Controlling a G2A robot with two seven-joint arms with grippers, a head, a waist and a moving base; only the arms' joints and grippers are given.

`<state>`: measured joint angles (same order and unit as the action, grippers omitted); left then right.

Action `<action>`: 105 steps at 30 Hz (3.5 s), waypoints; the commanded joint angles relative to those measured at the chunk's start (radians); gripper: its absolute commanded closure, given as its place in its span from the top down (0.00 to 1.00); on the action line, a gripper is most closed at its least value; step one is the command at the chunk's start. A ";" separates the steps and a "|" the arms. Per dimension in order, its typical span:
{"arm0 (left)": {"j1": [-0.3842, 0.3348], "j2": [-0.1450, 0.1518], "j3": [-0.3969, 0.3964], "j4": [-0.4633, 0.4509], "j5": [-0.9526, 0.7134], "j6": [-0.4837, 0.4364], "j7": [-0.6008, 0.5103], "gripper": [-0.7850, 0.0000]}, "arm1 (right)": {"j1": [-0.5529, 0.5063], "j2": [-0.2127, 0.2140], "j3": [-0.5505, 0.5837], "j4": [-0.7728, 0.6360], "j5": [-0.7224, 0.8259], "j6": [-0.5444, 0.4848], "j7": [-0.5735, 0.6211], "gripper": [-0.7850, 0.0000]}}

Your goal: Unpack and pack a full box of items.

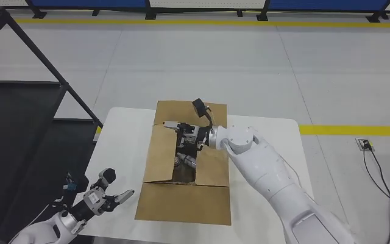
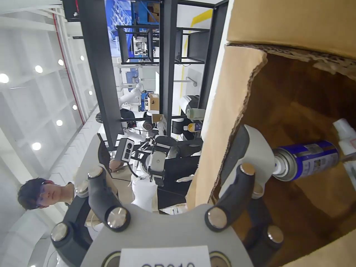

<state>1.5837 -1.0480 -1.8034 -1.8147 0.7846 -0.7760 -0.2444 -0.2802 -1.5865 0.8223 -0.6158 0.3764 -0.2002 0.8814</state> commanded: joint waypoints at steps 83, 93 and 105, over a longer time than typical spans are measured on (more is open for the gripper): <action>-0.037 -0.009 -0.034 0.011 0.075 0.494 0.003 1.00 | -0.367 0.174 0.490 -0.547 -0.052 -0.026 -0.048 1.00; 0.117 -0.011 -0.174 -0.274 -0.110 0.374 -0.006 1.00 | -0.391 0.193 0.533 -0.556 -0.052 -0.046 -0.042 1.00; -0.246 0.008 0.186 -0.227 -0.289 0.430 -0.478 1.00 | -0.590 0.247 0.691 -0.708 -0.075 -0.134 0.049 1.00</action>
<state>1.3897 -1.0395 -1.6684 -2.0653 0.5143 -0.3619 -0.6731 -0.8536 -1.3433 1.5010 -1.3144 0.3014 -0.3312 0.9238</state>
